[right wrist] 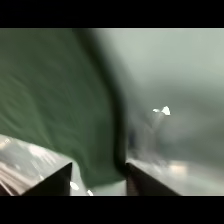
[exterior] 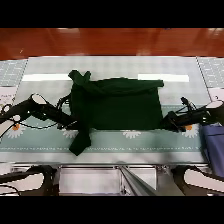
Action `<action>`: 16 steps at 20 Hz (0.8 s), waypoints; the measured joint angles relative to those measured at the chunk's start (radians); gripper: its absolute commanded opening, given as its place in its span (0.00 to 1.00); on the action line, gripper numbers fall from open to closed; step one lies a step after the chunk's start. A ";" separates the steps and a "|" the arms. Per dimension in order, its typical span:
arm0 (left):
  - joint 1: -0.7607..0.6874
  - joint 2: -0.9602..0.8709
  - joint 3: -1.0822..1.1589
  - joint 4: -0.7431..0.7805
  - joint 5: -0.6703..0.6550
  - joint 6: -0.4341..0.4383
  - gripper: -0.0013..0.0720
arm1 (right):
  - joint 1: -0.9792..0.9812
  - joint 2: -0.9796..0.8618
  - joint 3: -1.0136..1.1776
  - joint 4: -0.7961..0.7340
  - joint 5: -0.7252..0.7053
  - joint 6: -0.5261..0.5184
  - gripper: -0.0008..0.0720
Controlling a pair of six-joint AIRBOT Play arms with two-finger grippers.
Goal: Fold the shirts.
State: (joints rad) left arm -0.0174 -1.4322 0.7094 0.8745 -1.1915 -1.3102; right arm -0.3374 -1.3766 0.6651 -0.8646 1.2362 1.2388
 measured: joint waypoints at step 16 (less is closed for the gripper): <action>0.185 0.346 0.735 -0.134 -0.066 0.061 0.05 | 0.153 0.272 0.924 0.085 0.065 -0.015 0.04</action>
State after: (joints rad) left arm 0.1680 -1.0866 1.4441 0.7403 -1.2572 -1.2488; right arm -0.1841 -1.1046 1.5890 -0.7799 1.3010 1.2240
